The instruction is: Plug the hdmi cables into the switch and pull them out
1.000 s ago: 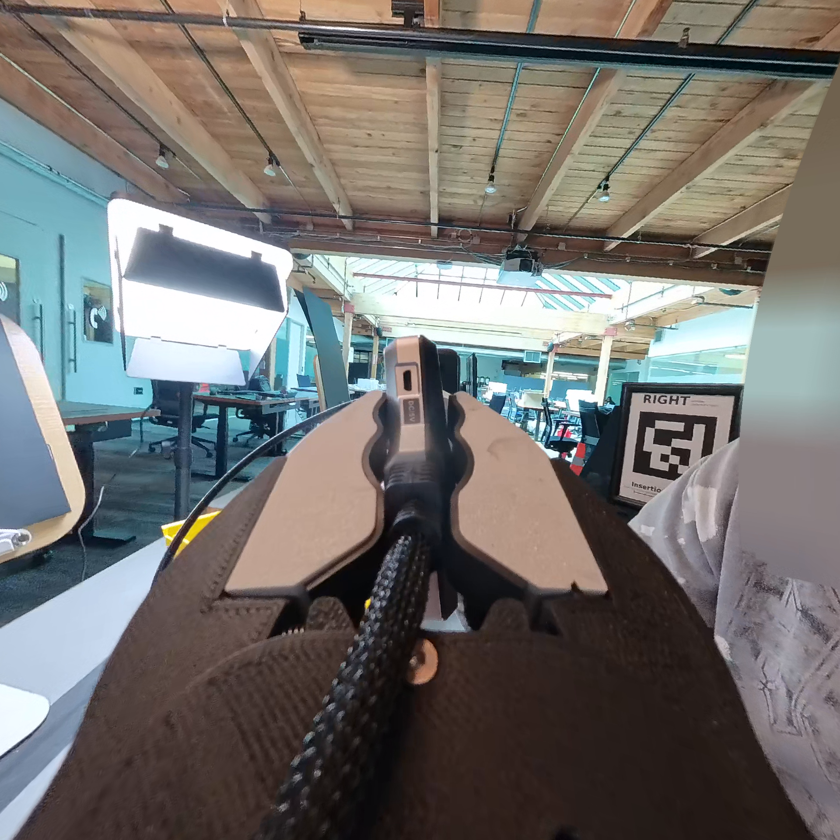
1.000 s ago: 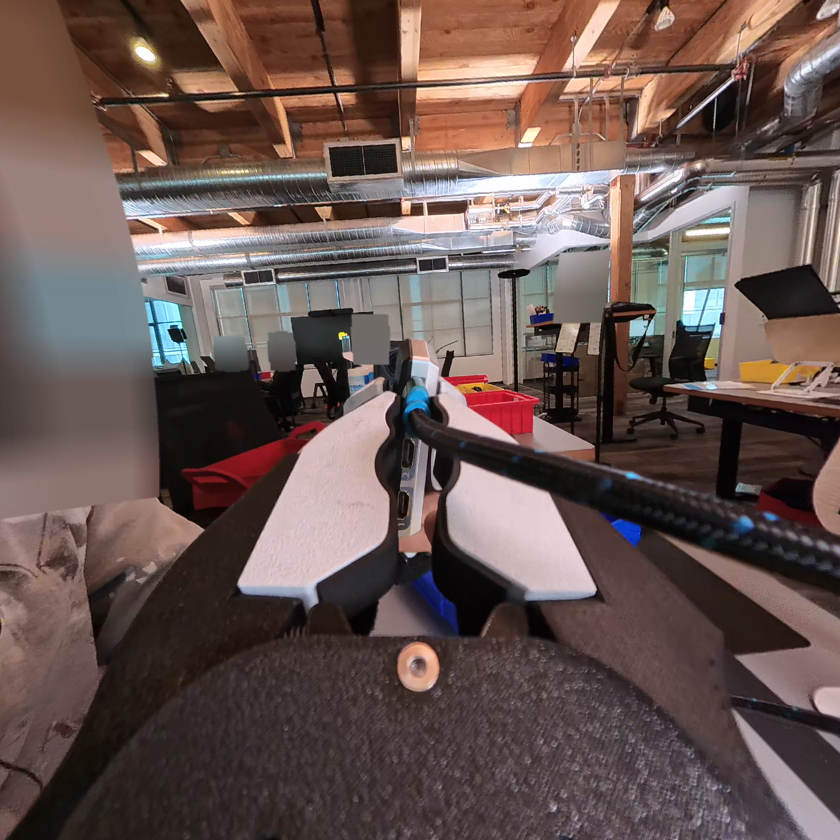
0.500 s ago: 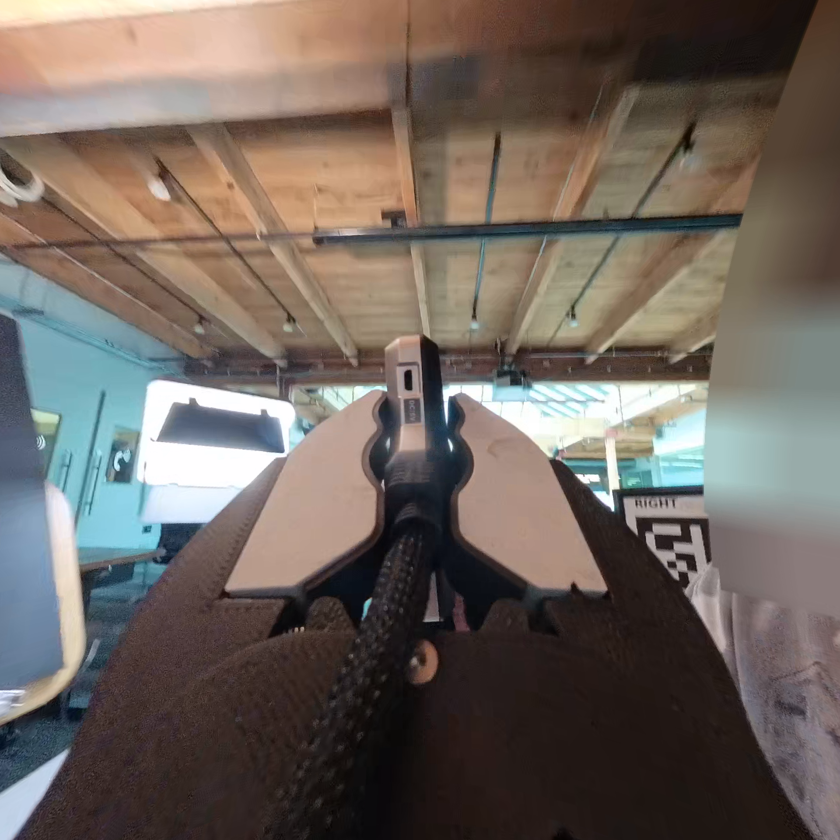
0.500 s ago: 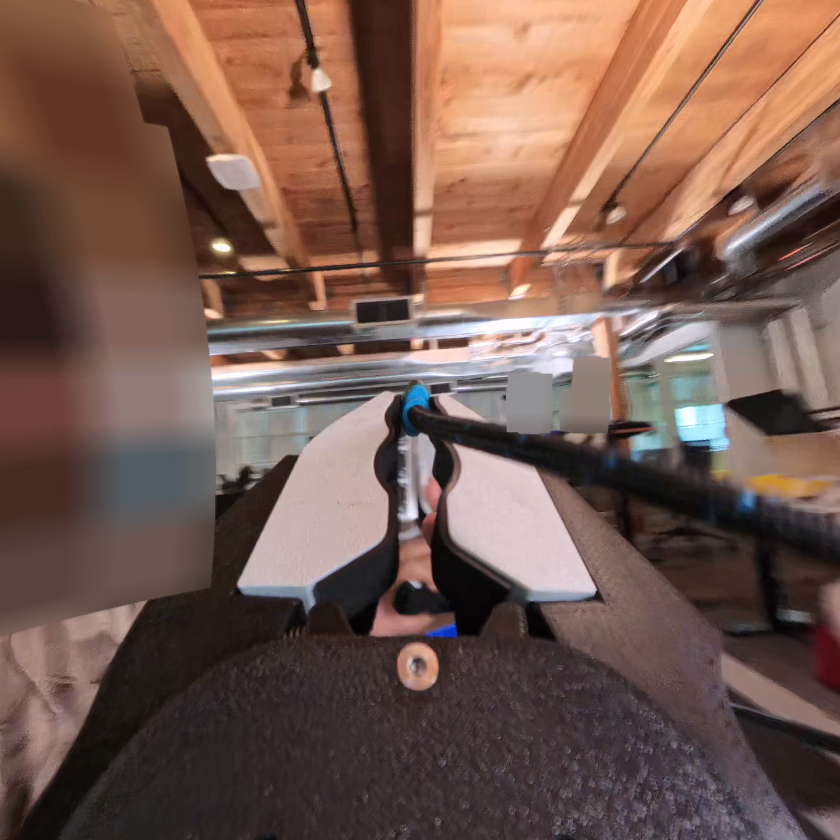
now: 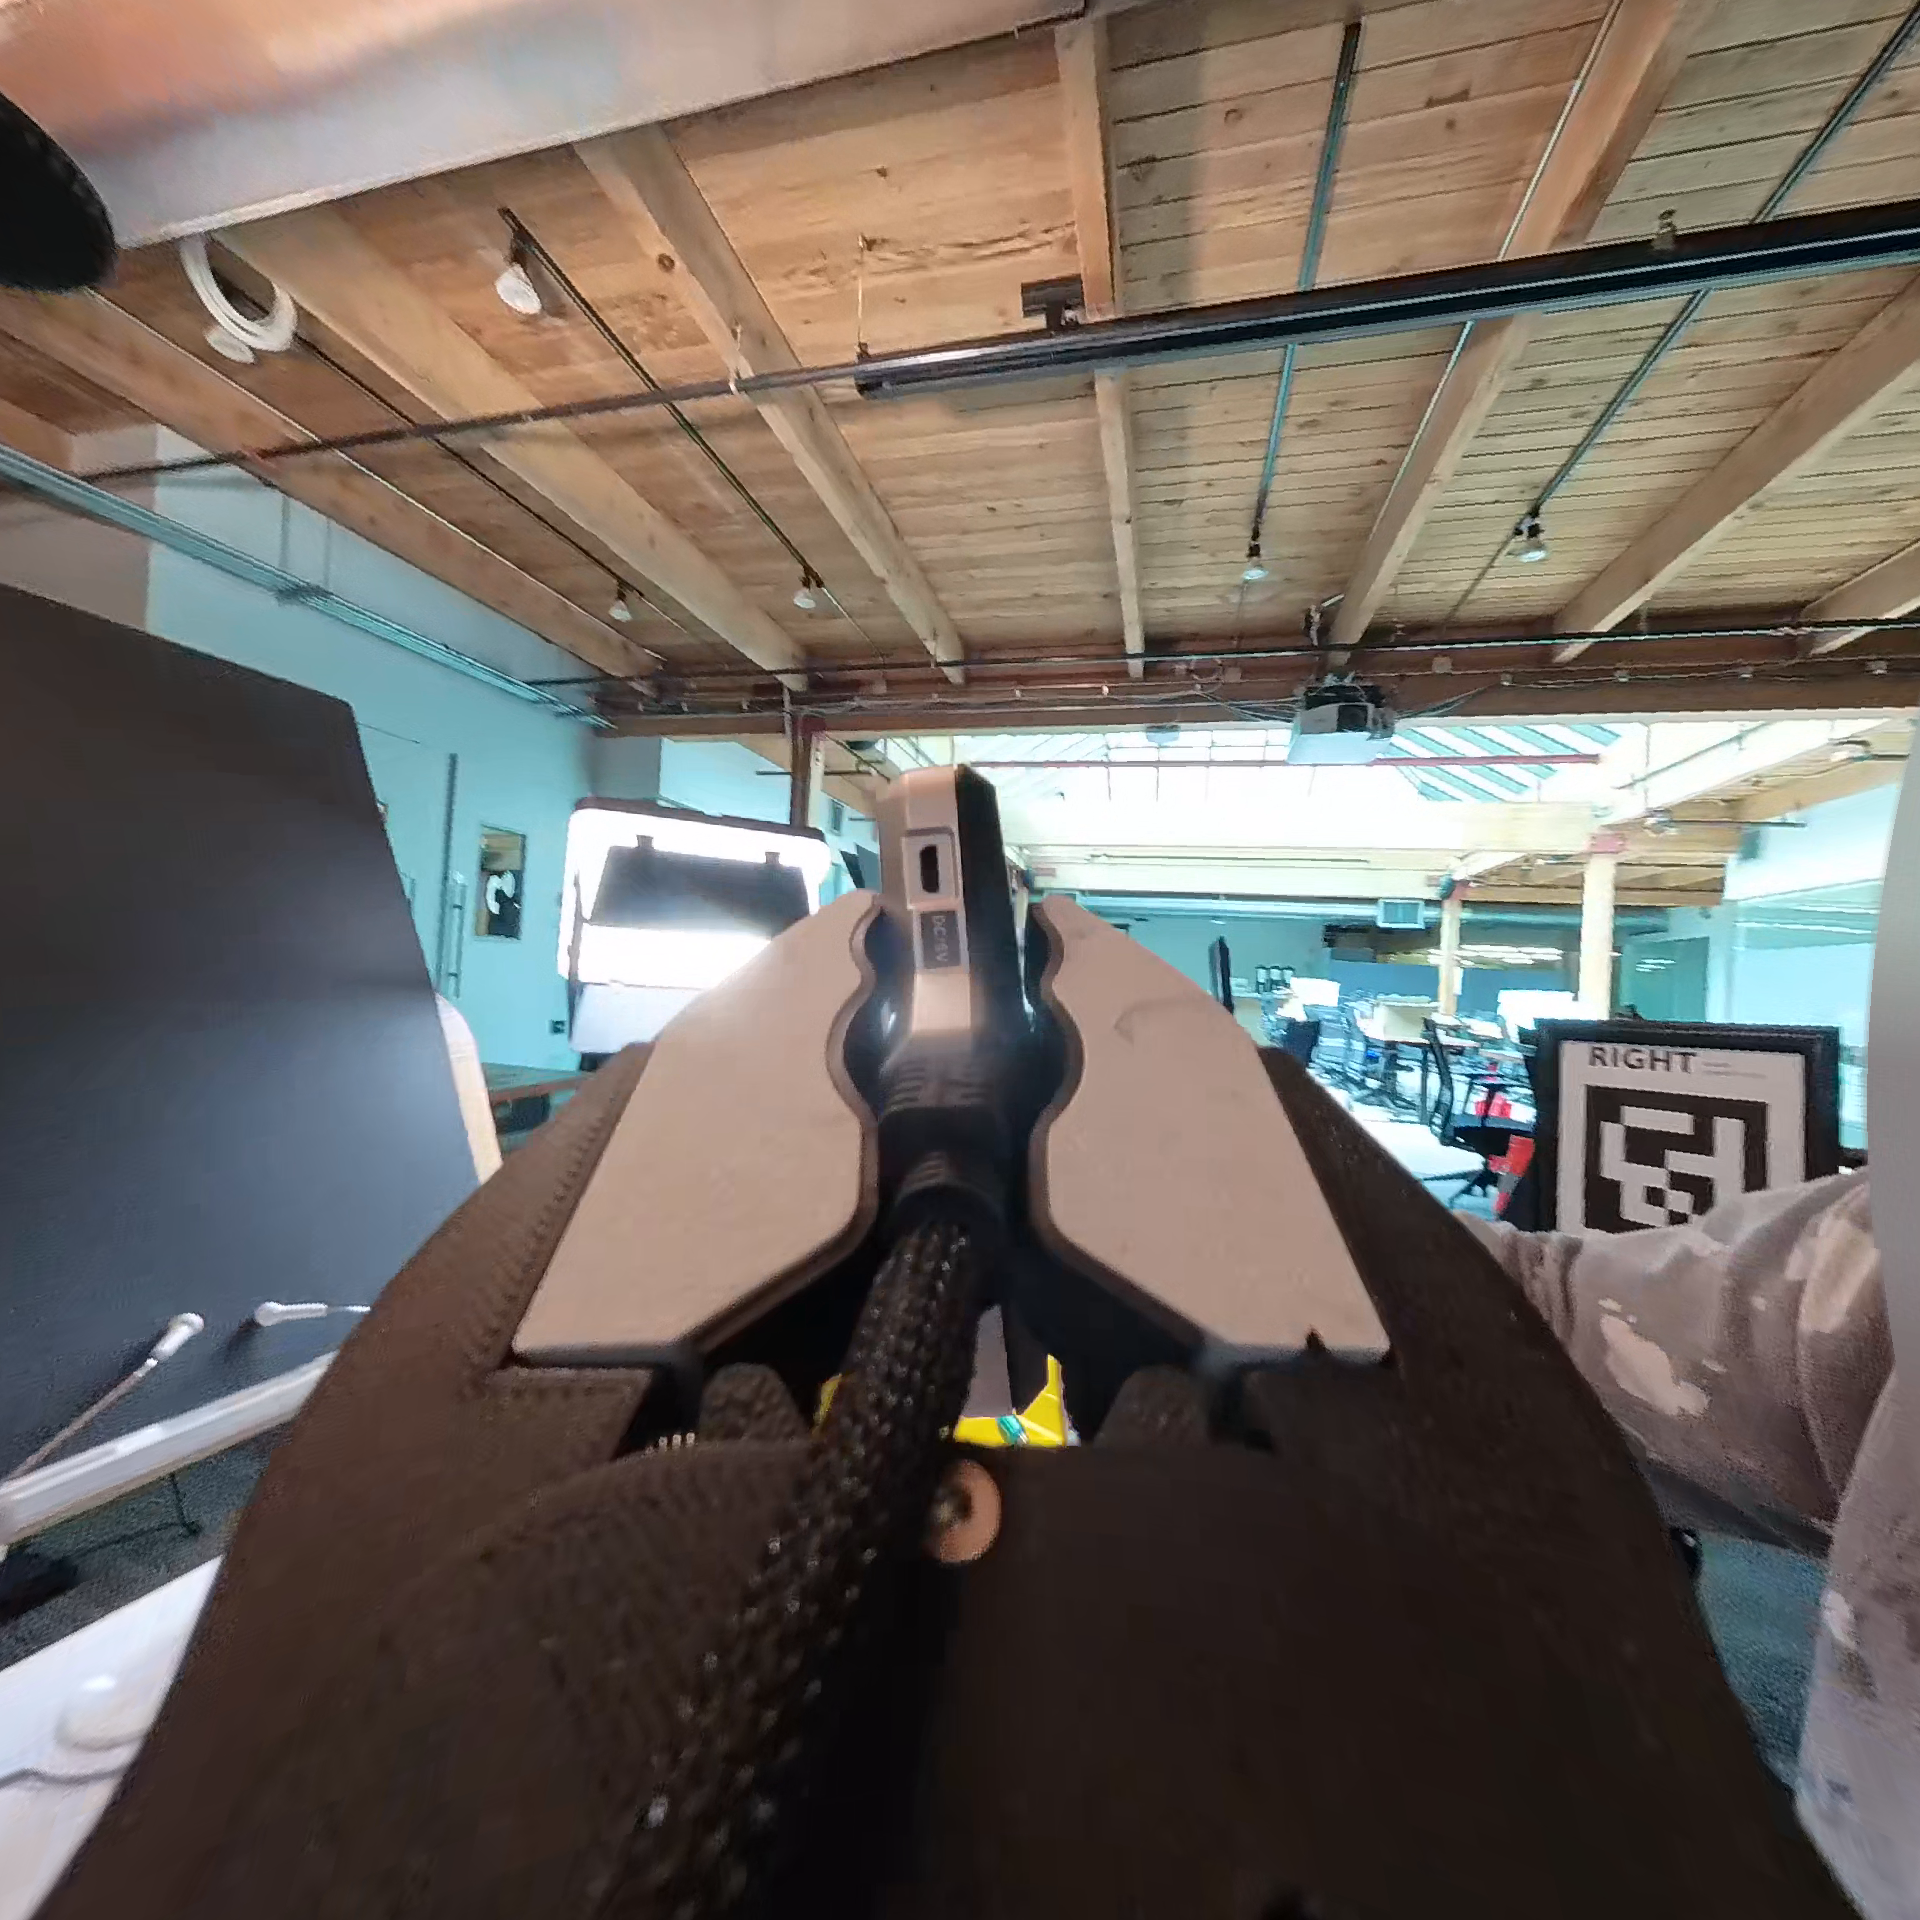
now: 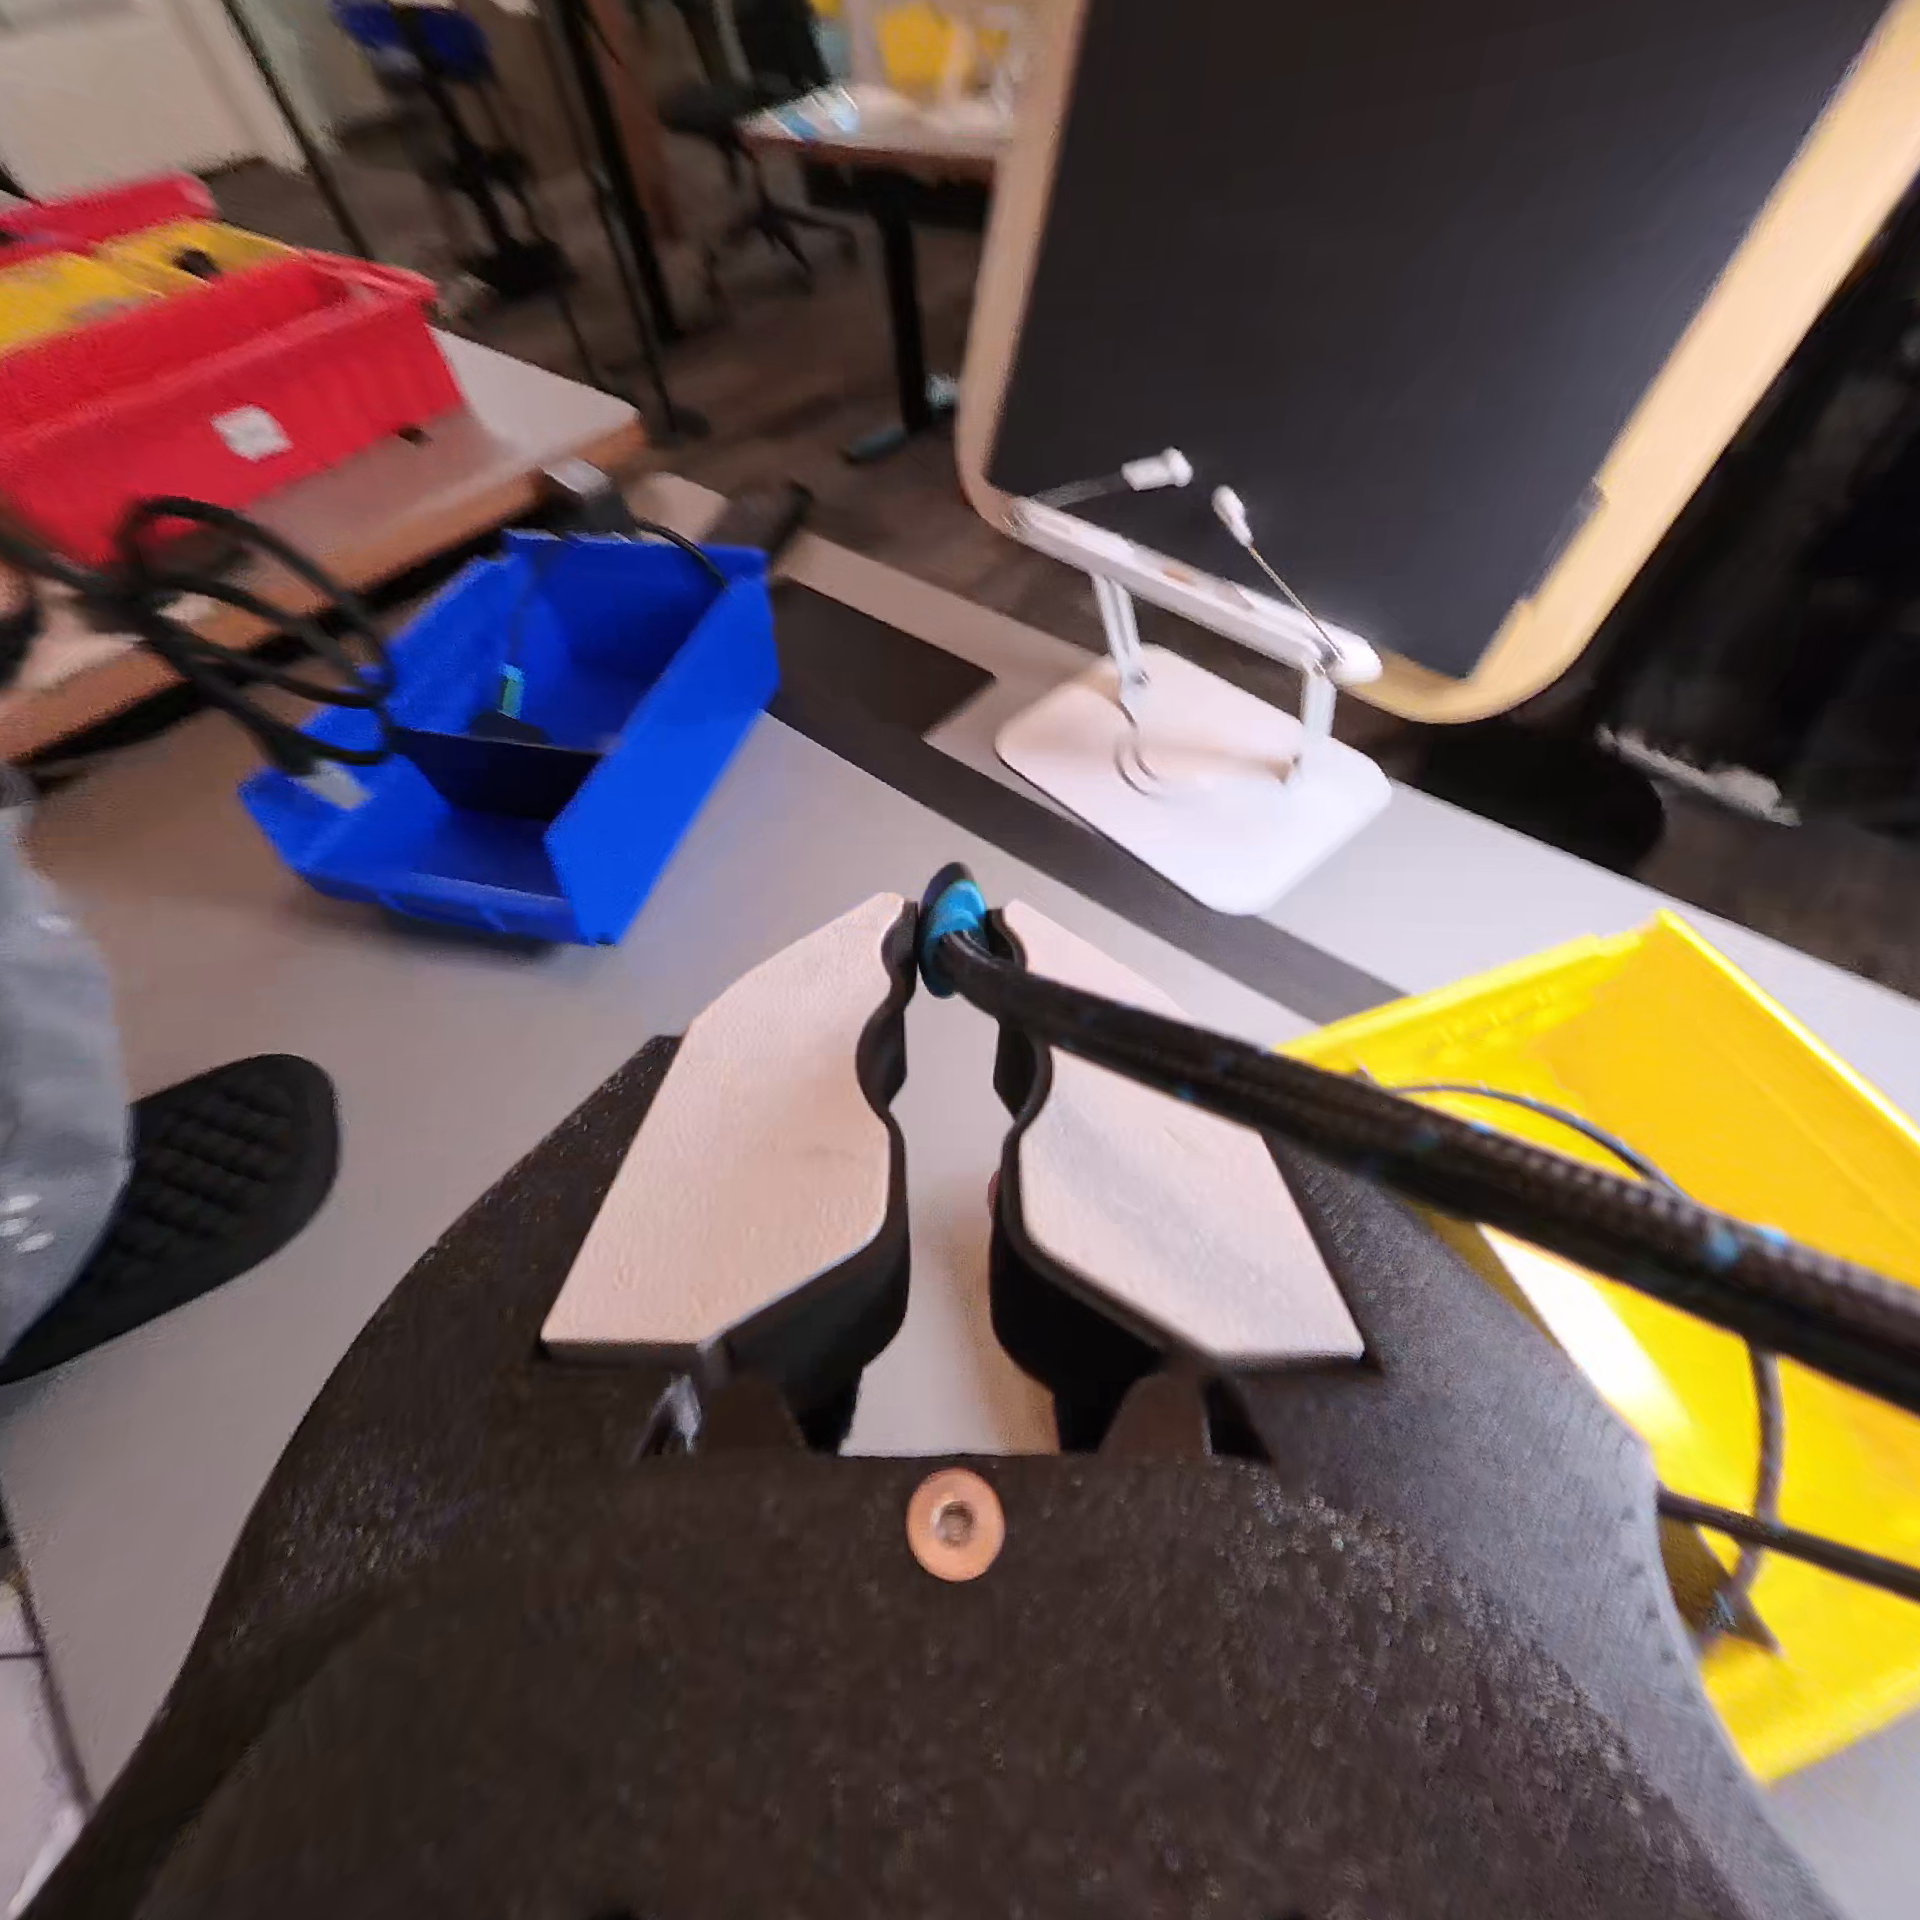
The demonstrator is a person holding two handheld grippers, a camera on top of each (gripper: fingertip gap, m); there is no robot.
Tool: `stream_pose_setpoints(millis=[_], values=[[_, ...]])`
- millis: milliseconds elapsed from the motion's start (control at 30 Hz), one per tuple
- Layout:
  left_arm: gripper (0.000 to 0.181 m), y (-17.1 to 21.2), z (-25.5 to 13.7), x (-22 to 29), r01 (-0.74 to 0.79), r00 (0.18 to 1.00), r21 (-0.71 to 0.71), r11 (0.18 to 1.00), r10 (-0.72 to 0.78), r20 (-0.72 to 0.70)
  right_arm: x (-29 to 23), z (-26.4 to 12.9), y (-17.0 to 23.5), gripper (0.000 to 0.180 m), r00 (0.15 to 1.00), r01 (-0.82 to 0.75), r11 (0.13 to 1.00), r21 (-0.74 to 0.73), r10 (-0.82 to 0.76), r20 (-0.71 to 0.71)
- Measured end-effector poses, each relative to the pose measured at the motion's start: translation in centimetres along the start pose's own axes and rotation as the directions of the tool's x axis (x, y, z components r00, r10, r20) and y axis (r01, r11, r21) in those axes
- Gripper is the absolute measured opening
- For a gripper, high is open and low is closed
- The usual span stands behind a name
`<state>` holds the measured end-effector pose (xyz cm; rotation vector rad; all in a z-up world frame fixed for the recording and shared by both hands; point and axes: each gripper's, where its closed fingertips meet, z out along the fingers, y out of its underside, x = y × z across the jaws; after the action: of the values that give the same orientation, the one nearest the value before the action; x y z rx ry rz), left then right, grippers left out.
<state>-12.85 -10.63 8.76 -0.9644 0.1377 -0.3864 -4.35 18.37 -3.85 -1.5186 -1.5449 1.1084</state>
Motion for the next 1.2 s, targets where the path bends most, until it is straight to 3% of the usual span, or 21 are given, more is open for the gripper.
stream_pose_setpoints(millis=[133, 233, 367, 500, 567, 700, 767, 867, 933, 1033, 1200], values=[[0.025, 1.3, 0.5, -0.2, 0.025, 1.000, -0.068, 0.997, -0.025, 0.002, 4.4, 2.5, 5.2, 0.011, 0.989, -0.103, 0.977, -0.186, 0.081, -0.124], [0.025, 2.2, 0.9, -0.4, 0.037, 0.999, -0.108, 0.993, -0.036, 0.011, 7.3, 4.5, 10.6, 0.012, 0.979, -0.117, 0.910, -0.399, 0.037, -0.202], [0.025, 3.0, 1.2, -0.5, 0.025, 1.000, -0.149, 0.988, -0.024, 0.012, 9.1, 5.9, 18.3, 0.011, 0.979, -0.058, 0.686, -0.725, -0.102, -0.174], [0.025, 3.7, 1.4, -0.8, 0.030, 0.999, -0.174, 0.984, -0.028, 0.018, 8.6, 6.4, 22.9, 0.011, 0.984, 0.031, 0.469, -0.883, -0.171, -0.056], [0.025, 4.1, 1.5, -1.0, 0.039, 0.999, -0.190, 0.981, -0.035, 0.021, 8.5, 6.0, 23.0, 0.013, 0.978, 0.073, 0.429, -0.900, -0.210, -0.020], [0.025, 5.1, 1.8, -1.7, 0.059, 0.998, -0.219, 0.974, -0.054, 0.027, 7.7, 5.0, 19.8, 0.032, 0.986, 0.077, 0.562, -0.823, -0.168, -0.022], [0.025, 5.8, 2.0, -2.1, 0.069, 0.997, -0.232, 0.970, -0.064, 0.032, 6.8, 4.7, 17.1, 0.036, 0.990, 0.083, 0.682, -0.727, -0.140, -0.019], [0.025, 7.2, 2.5, -2.7, 0.073, 0.997, -0.267, 0.961, -0.067, 0.033, 2.0, 4.9, 10.7, 0.036, 0.989, 0.141, 0.892, -0.430, -0.104, 0.108], [0.025, 8.5, 2.9, -2.9, 0.073, 0.997, -0.298, 0.952, -0.070, 0.019, -3.3, 4.3, 5.8, 0.036, 0.960, 0.163, 0.972, -0.170, -0.116, 0.254], [0.025, 11.0, 3.4, -2.7, 0.070, 0.996, -0.377, 0.924, -0.084, -0.020, -10.2, 3.2, 0.8, 0.035, 0.888, 0.198, 0.975, 0.100, -0.222, 0.403], [0.025, 17.0, 3.3, -1.0, 0.027, 0.986, -0.619, 0.785, -0.121, -0.110, -16.3, 3.0, -1.7, 0.036, 0.782, 0.336, 0.913, 0.231, -0.407, 0.472]])
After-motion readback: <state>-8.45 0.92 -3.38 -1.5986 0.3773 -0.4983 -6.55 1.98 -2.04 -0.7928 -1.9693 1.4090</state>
